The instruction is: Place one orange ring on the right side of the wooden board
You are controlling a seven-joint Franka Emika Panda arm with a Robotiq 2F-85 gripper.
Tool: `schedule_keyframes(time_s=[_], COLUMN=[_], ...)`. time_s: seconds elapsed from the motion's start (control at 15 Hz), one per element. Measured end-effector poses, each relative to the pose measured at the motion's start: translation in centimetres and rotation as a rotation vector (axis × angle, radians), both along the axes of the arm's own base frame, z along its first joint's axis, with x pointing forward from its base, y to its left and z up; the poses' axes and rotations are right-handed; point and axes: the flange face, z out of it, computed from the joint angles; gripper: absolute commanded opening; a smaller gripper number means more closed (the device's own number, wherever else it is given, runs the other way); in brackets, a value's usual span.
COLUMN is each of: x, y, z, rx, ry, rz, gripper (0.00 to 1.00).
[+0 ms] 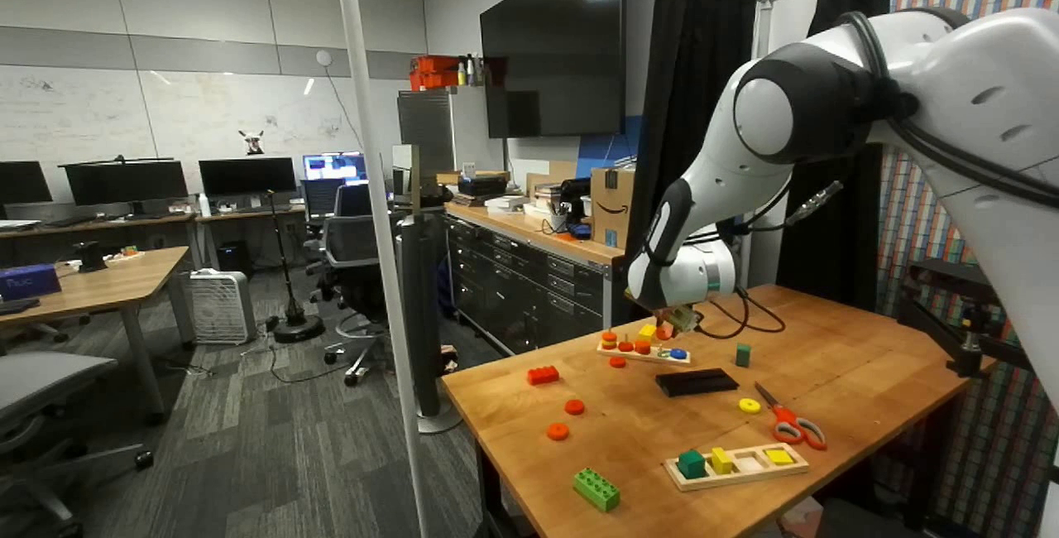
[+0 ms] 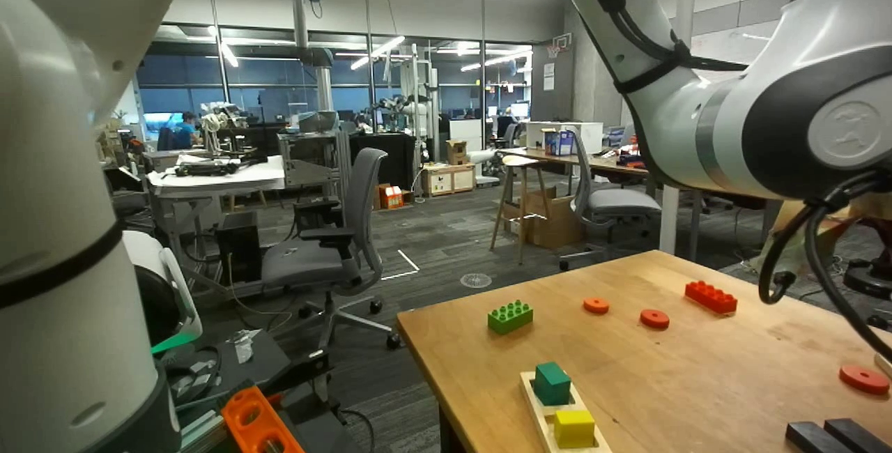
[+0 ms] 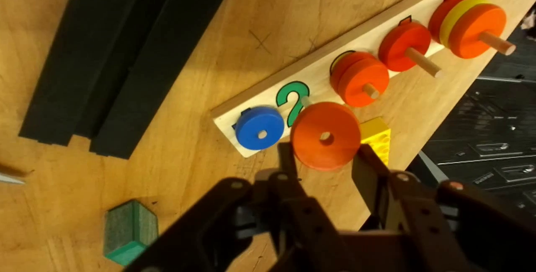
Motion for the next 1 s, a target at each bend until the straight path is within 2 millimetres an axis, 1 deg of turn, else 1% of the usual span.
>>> schedule_keyframes(time_s=[0.6, 1.0], x=[0.8, 1.7], y=[-3.2, -4.5], z=[-1.1, -2.5], rx=[0.081, 0.112], ry=[0.006, 0.029], rz=[-0.048, -0.056], gripper=[0.18, 0.18])
